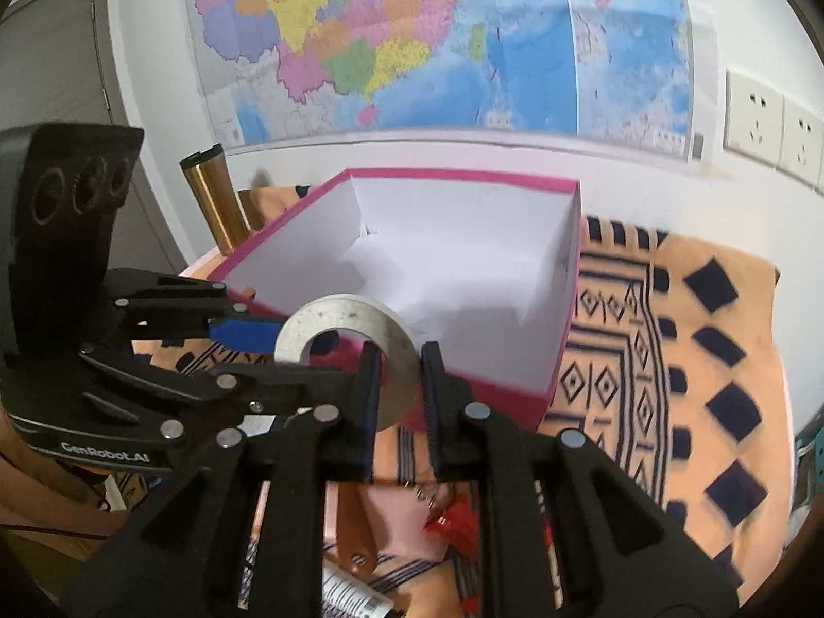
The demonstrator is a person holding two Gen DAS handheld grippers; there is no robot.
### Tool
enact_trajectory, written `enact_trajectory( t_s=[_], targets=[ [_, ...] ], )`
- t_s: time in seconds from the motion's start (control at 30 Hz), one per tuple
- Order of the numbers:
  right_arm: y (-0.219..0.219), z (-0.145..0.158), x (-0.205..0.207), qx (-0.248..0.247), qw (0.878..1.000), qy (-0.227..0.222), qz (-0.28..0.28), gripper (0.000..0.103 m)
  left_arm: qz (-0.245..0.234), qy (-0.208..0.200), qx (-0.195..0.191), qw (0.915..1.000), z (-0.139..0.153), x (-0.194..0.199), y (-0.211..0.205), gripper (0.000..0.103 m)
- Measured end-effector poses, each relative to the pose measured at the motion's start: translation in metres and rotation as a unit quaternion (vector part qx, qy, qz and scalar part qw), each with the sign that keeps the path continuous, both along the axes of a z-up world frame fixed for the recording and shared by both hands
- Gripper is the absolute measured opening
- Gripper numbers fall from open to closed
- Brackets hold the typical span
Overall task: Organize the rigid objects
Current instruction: 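Carry the white tape roll into the pink box and release it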
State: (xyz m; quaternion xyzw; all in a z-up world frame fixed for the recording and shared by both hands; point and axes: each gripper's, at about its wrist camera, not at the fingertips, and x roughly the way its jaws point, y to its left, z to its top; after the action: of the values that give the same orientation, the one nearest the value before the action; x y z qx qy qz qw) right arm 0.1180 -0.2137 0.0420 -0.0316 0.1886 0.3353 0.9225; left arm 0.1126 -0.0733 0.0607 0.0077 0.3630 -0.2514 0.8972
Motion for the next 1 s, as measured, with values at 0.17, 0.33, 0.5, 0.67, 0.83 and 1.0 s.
enact_trajectory(
  t_s=[0.17, 0.33, 0.5, 0.67, 0.83, 1.0],
  targets=[
    [-0.002, 0.011, 0.019, 0.01, 1.0, 0.008, -0.003, 0.017, 0.011, 0.014, -0.007, 0.9998, 0.003, 0.026, 0.007, 0.027],
    [0.001, 0.012, 0.04, 0.0, 1.0, 0.027, -0.012, 0.017, 0.019, 0.044, -0.009, 0.9988, -0.008, 0.047, 0.004, 0.027],
    [0.003, 0.007, 0.058, -0.007, 0.999, 0.05, -0.017, 0.017, 0.023, 0.08, -0.006, 0.9965, -0.023, 0.063, 0.001, 0.027],
    [0.0, 0.002, 0.066, -0.013, 0.997, 0.061, -0.041, 0.021, 0.043, 0.09, 0.001, 0.995, -0.03, 0.067, 0.004, 0.028],
    [-0.009, 0.003, 0.046, 0.0, 0.999, 0.03, -0.032, 0.038, 0.059, 0.057, 0.009, 0.9966, -0.023, 0.051, 0.015, 0.038],
    [-0.01, -0.002, 0.008, 0.0, 1.0, 0.002, 0.016, 0.039, 0.068, 0.007, 0.013, 0.9976, -0.008, 0.019, 0.031, 0.048]
  ],
)
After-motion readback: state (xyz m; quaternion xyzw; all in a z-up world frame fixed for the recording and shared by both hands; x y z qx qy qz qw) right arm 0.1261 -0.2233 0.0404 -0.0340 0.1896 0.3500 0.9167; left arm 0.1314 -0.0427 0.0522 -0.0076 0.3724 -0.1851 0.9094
